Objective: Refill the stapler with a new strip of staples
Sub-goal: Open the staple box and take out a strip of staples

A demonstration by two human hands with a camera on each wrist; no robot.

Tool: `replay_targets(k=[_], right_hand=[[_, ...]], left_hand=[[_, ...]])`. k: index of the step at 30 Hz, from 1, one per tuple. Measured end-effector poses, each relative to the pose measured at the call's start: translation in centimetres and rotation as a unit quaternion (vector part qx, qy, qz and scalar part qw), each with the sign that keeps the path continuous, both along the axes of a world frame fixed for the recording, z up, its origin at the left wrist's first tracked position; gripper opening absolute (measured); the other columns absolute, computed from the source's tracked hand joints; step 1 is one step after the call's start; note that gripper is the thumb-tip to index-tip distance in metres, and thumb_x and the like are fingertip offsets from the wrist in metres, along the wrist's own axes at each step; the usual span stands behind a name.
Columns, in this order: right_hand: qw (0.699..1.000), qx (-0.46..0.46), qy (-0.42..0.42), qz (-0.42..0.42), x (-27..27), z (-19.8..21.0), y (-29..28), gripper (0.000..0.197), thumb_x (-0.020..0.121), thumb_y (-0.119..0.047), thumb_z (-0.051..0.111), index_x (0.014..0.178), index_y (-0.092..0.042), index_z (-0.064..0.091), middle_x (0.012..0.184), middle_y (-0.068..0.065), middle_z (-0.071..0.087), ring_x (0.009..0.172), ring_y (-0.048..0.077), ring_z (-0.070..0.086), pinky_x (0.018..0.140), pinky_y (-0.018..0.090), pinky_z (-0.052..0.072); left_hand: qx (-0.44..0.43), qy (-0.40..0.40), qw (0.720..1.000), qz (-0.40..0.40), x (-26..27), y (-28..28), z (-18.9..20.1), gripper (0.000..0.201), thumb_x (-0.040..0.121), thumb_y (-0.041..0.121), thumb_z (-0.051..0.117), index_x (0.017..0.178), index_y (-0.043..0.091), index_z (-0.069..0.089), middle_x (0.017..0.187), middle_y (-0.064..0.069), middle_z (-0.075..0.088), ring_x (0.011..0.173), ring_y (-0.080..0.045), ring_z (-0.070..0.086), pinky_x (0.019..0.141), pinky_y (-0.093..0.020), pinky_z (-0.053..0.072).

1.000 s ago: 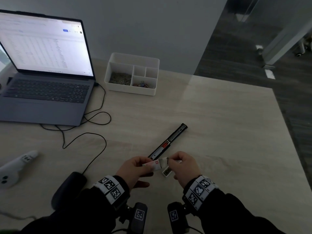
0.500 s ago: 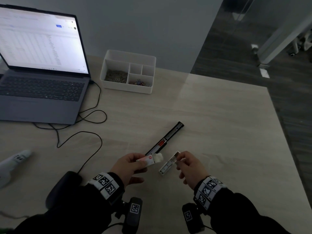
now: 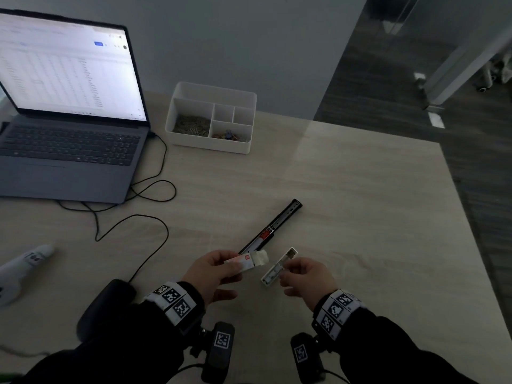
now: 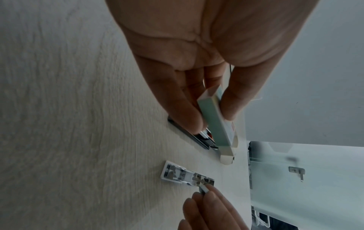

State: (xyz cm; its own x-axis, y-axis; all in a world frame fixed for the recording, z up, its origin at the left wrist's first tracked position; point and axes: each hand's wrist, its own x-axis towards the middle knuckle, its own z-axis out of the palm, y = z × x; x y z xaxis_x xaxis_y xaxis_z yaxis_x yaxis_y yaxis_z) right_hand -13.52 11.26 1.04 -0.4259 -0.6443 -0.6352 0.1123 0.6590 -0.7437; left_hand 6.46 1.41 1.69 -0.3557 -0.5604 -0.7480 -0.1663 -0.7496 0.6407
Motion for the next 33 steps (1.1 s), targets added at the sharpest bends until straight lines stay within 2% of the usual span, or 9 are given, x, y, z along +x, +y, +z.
replay_targets(k=[3, 6, 11, 14, 18, 22, 25, 30, 33], right_hand=[[0.998, 0.012, 0.045, 0.034, 0.0, -0.2, -0.1, 0.004, 0.082, -0.011, 0.074, 0.079, -0.009, 0.072, 0.068, 0.009, 0.069, 0.058, 0.020, 0.067, 0.058, 0.035, 0.060], [0.992, 0.025, 0.095, 0.074, 0.0, -0.2, -0.5, 0.013, 0.086, -0.018, 0.069, 0.074, -0.016, 0.072, 0.064, 0.005, 0.068, 0.051, 0.015, 0.062, 0.052, 0.029, 0.057], [0.981, 0.049, 0.148, 0.118, 0.2, -0.5, -1.3, 0.016, 0.093, -0.021, 0.057, 0.086, -0.018, 0.071, 0.066, -0.001, 0.065, 0.047, 0.007, 0.056, 0.044, 0.019, 0.047], [0.965, 0.057, 0.198, 0.164, 0.1, -0.6, -1.3, 0.016, 0.092, -0.027, 0.058, 0.089, -0.020, 0.072, 0.066, -0.005, 0.066, 0.052, 0.007, 0.058, 0.051, 0.021, 0.049], [0.954, 0.052, 0.225, 0.192, -0.1, -0.9, -1.6, 0.016, 0.090, -0.029, 0.060, 0.088, -0.023, 0.074, 0.084, -0.001, 0.072, 0.070, 0.015, 0.063, 0.071, 0.029, 0.053], [0.946, 0.061, 0.241, 0.209, -0.1, -1.0, -1.8, 0.017, 0.089, -0.030, 0.061, 0.091, -0.022, 0.075, 0.087, 0.000, 0.072, 0.075, 0.015, 0.061, 0.071, 0.027, 0.049], [0.940, 0.067, 0.255, 0.218, 0.0, -0.9, -1.8, 0.017, 0.089, -0.031, 0.062, 0.094, -0.021, 0.075, 0.092, 0.000, 0.072, 0.080, 0.014, 0.060, 0.070, 0.023, 0.041], [0.945, 0.070, 0.259, 0.185, 0.1, -1.0, -1.7, 0.011, 0.082, -0.031, 0.070, 0.089, -0.025, 0.075, 0.090, -0.004, 0.072, 0.084, 0.012, 0.063, 0.072, 0.022, 0.045], [0.943, 0.065, 0.263, 0.193, 0.0, -0.9, -1.7, 0.010, 0.082, -0.031, 0.070, 0.088, -0.025, 0.074, 0.089, -0.004, 0.072, 0.084, 0.012, 0.063, 0.074, 0.024, 0.048]], left_hand=[[-0.001, 0.000, 1.000, 0.001, -0.1, 0.0, 0.0, 0.022, 0.084, 0.014, 0.071, 0.106, 0.014, 0.068, 0.104, -0.009, 0.072, 0.088, -0.022, 0.071, 0.057, -0.034, 0.058], [0.001, 0.002, 1.000, 0.001, -0.3, 0.0, -0.1, 0.023, 0.083, 0.013, 0.072, 0.106, 0.013, 0.068, 0.101, -0.009, 0.072, 0.085, -0.020, 0.071, 0.055, -0.033, 0.057], [0.001, 0.006, 1.000, 0.002, -0.3, 0.0, -0.1, 0.024, 0.083, 0.015, 0.073, 0.107, 0.012, 0.068, 0.098, -0.007, 0.072, 0.081, -0.018, 0.070, 0.052, -0.031, 0.056], [0.000, 0.005, 1.000, 0.002, -0.2, -0.1, -0.2, 0.026, 0.082, 0.016, 0.074, 0.107, 0.013, 0.068, 0.100, -0.008, 0.072, 0.084, -0.019, 0.071, 0.053, -0.032, 0.056], [-0.001, 0.005, 1.000, 0.005, -0.1, -0.1, -0.1, 0.026, 0.082, 0.017, 0.074, 0.107, 0.013, 0.068, 0.099, -0.007, 0.072, 0.084, -0.019, 0.070, 0.053, -0.032, 0.056], [0.000, 0.008, 1.000, 0.007, -0.2, -0.1, -0.1, 0.027, 0.083, 0.016, 0.074, 0.108, 0.012, 0.067, 0.099, -0.007, 0.071, 0.083, -0.019, 0.070, 0.052, -0.031, 0.056], [0.002, 0.009, 1.000, 0.007, -0.2, -0.1, -0.1, 0.025, 0.083, 0.016, 0.073, 0.107, 0.013, 0.067, 0.098, -0.007, 0.071, 0.082, -0.018, 0.069, 0.051, -0.031, 0.056], [0.001, 0.007, 1.000, 0.007, -0.1, 0.0, -0.1, 0.022, 0.082, 0.016, 0.074, 0.104, 0.014, 0.068, 0.098, -0.007, 0.071, 0.084, -0.020, 0.069, 0.052, -0.032, 0.056], [0.000, 0.009, 1.000, 0.005, -0.2, 0.1, -0.1, 0.022, 0.082, 0.016, 0.074, 0.103, 0.014, 0.069, 0.099, -0.007, 0.071, 0.084, -0.020, 0.070, 0.053, -0.032, 0.056]])
